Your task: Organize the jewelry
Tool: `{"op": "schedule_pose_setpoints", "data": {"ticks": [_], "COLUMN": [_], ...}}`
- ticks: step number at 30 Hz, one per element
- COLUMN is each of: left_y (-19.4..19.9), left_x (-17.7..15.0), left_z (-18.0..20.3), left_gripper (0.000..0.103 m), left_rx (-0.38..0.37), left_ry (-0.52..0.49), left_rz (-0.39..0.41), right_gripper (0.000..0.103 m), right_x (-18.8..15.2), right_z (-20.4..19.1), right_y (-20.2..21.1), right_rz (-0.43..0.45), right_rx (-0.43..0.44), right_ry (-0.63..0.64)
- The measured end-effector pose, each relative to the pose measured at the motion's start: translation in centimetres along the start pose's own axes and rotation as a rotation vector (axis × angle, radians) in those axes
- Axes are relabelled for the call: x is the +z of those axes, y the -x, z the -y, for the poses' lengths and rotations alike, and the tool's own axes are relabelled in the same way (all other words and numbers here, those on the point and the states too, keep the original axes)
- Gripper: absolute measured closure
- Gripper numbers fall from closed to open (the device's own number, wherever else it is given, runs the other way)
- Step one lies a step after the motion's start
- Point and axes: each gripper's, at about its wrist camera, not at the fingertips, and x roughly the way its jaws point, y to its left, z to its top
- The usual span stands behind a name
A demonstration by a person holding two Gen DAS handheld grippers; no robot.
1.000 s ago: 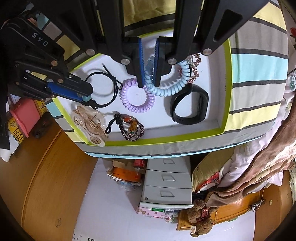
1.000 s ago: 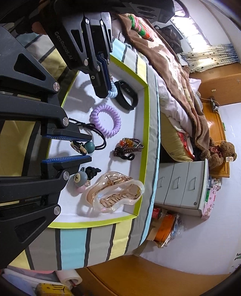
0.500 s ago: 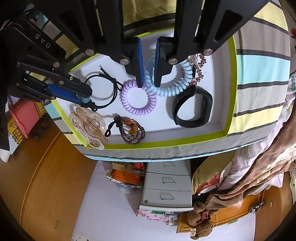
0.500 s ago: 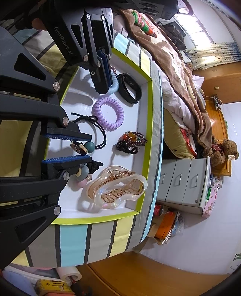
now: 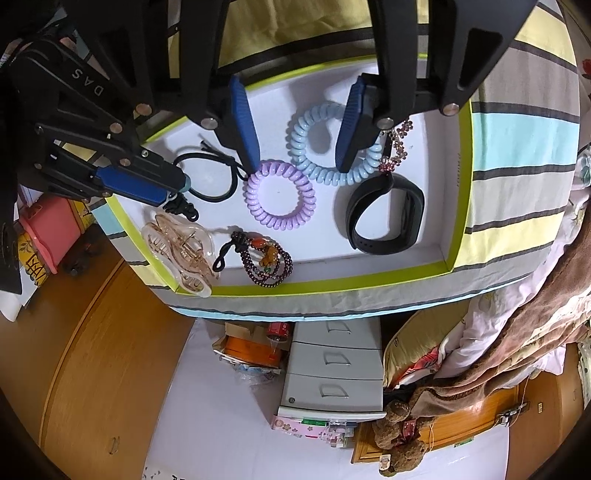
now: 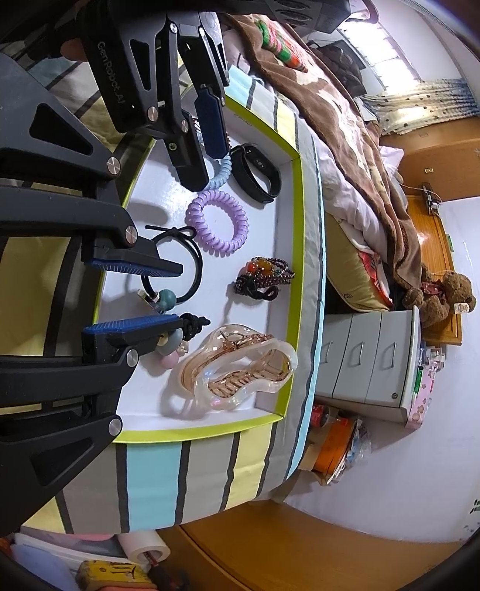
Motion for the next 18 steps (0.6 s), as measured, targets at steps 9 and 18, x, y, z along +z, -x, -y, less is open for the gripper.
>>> {"op": "schedule_pose_setpoints", "data": {"ticks": [9, 18], "left_y": [1.4, 4.5], "left_x": [0.0, -1.3], "left_z": [0.1, 0.4], "left_gripper": [0.052, 0.039], "left_rx": [0.014, 0.079], "left_ry": [0.000, 0.022], "left_rz": [0.023, 0.071], "right_gripper": [0.081, 0.066], "right_x": [-0.2, -1.2], "right_z": [0.0, -0.5], "right_y": [1.3, 4.2], "right_rz": [0.025, 0.078], "right_rx": [0.000, 0.003], "right_ry": [-0.014, -0.026]}}
